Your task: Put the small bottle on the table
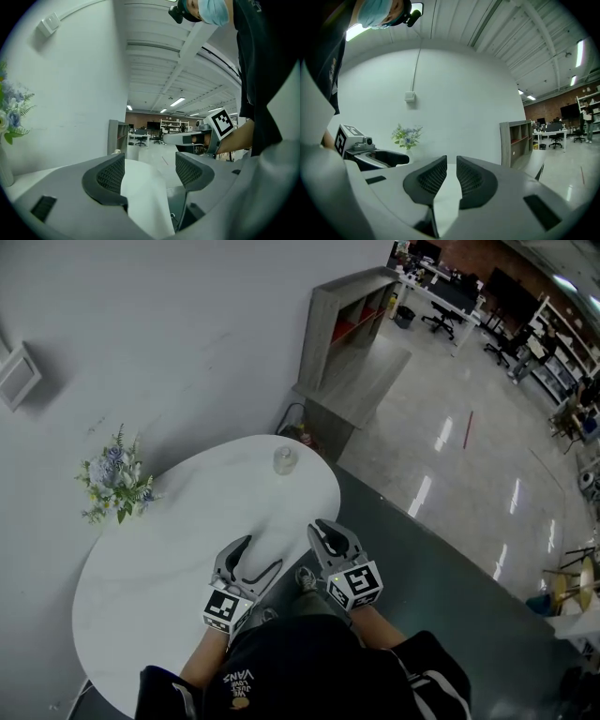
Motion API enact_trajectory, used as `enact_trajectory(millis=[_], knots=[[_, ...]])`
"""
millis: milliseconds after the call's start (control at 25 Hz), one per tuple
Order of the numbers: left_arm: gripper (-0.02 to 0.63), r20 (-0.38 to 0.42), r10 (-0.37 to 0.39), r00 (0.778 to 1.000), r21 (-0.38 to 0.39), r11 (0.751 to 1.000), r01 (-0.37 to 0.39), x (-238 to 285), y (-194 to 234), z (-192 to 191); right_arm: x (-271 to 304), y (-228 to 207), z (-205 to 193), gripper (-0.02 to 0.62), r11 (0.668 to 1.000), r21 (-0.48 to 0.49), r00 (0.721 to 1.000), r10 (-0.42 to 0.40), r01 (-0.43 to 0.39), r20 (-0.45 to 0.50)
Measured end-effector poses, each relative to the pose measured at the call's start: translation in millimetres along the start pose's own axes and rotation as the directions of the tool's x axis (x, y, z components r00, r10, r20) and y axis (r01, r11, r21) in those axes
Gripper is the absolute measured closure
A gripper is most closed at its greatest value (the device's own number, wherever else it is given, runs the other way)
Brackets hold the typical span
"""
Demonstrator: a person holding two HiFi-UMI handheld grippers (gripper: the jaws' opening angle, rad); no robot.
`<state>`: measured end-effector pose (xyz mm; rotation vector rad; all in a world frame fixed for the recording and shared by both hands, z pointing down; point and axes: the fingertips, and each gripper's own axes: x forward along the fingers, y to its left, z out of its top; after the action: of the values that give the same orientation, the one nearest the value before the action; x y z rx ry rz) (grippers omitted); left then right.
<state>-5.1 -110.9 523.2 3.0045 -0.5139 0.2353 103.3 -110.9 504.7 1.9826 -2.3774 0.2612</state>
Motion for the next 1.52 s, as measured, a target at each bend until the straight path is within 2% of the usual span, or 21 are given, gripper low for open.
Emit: enact_trajectory(millis=[280,360,560,840,960,1160,1520], knots=[[0.242,0.024,-0.077,0.997,0.013,0.997,0.076,-12.5,-29.4,8.4,-42.0,26.2,-8.2,0.528,0.999,0.014,0.999,-0.044,0.044,0.014],[0.264,0.015,-0.094,0.995,0.028,0.995,0.093,-16.8,-37.0,5.6,-52.7,32.6,-11.9,0.529,0.998,0.022,0.998,-0.057,0.057,0.013],[0.345,0.011,-0.109,0.994,0.068,0.992,0.108,-27.7,-54.1,6.3,-76.7,46.5,-19.3,0.532,0.997,0.035,0.997,-0.074,0.074,0.001],[0.534,0.063,-0.086,0.994,0.121,0.99,0.078,-43.2,-66.3,17.1,-98.3,66.2,-24.9,0.534,0.995,0.058,0.996,-0.085,0.085,0.002],[0.562,0.064,-0.078,0.995,0.13,0.989,0.069,-47.7,-67.7,17.4,-104.3,71.2,-27.7,0.534,0.993,0.072,0.996,-0.092,0.091,0.005],[0.586,0.065,-0.055,0.996,0.131,0.99,0.046,-55.5,-67.5,16.4,-109.2,79.1,-36.2,0.538,0.993,0.082,0.996,-0.088,0.089,-0.01],[0.586,0.035,-0.049,0.998,0.139,0.989,0.044,-57.2,-70.7,10.6,-109.9,80.4,-37.8,0.549,0.994,0.073,0.996,-0.082,0.084,-0.028]])
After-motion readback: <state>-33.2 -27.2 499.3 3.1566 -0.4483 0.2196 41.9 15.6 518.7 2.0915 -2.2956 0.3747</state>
